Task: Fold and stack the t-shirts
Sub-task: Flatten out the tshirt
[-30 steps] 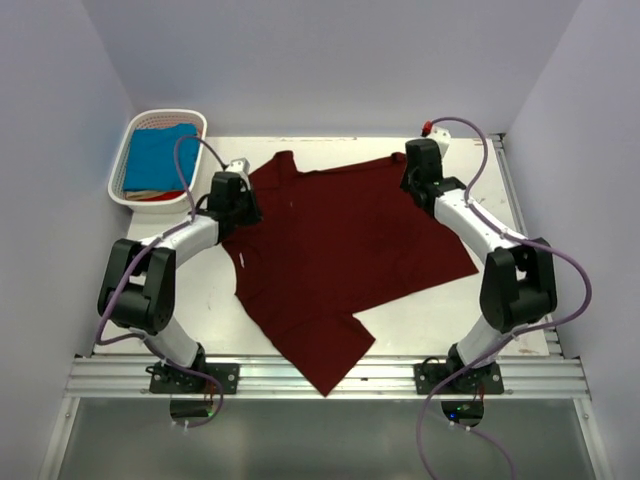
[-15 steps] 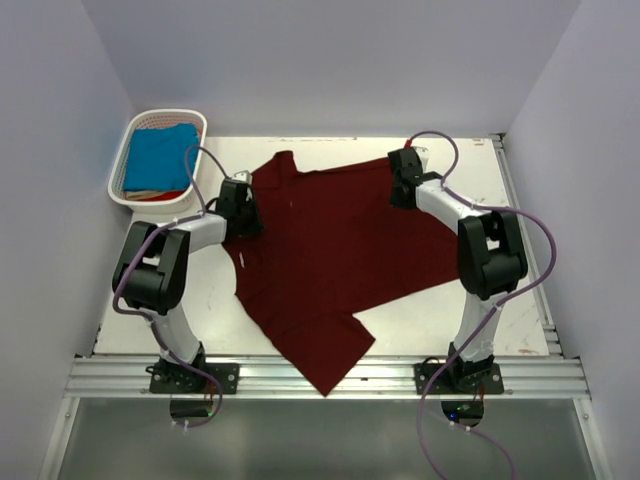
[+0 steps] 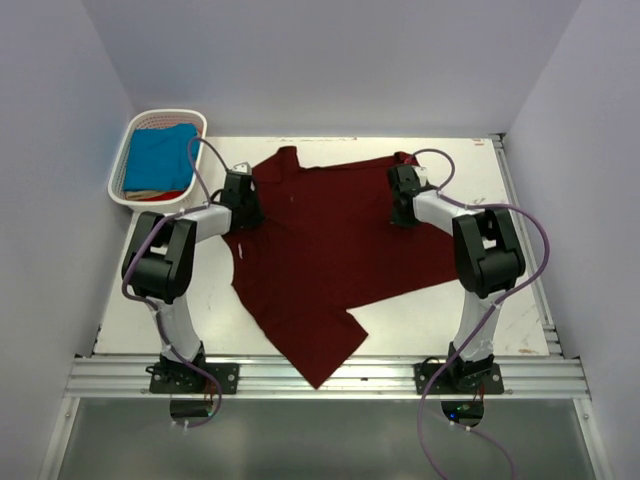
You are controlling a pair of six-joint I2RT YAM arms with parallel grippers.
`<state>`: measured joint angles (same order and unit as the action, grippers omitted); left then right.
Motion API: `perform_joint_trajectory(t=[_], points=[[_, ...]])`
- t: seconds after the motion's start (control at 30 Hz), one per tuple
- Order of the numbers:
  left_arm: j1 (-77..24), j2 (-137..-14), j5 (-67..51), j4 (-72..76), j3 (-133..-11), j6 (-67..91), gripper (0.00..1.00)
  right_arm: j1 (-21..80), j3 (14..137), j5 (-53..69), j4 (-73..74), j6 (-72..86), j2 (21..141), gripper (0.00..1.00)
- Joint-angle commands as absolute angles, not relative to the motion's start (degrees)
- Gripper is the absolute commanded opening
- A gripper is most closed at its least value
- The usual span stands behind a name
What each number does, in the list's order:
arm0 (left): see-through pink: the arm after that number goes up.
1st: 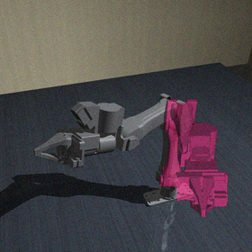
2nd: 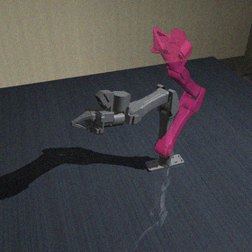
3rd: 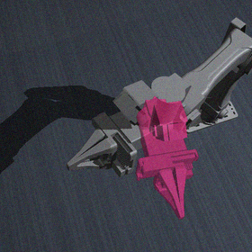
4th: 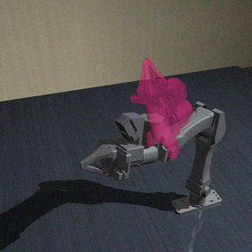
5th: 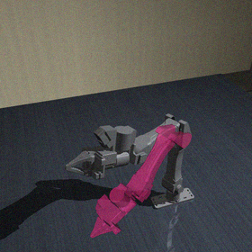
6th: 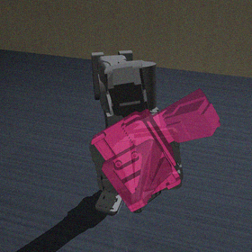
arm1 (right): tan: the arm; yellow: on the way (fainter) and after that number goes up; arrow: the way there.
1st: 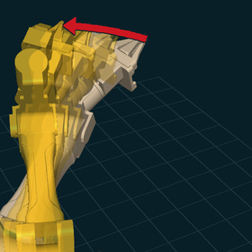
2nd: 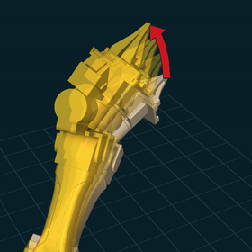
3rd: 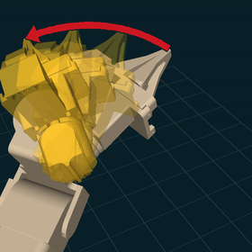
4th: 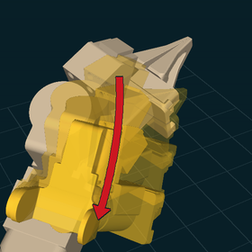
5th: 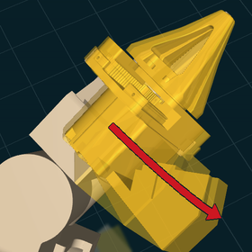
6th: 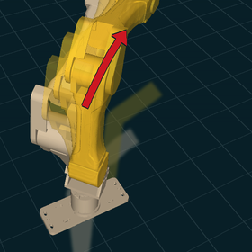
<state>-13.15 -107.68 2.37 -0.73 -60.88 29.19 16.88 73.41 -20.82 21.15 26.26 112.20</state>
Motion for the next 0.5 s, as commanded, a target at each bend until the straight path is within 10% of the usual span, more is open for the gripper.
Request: perform_joint_trajectory(t=[0.0, 0.47], points=[[-12.7, -111.0, 6.7, -3.6, -63.1, 29.3, 0.00, 16.9, 70.3, -19.0, 21.4, 27.3, 112.3, 0.00], [-7.4, -116.9, 7.3, -10.4, -75.9, 26.4, 0.00, 20.0, 58.6, -15.3, 25.0, 32.3, 103.3, 0.00]])
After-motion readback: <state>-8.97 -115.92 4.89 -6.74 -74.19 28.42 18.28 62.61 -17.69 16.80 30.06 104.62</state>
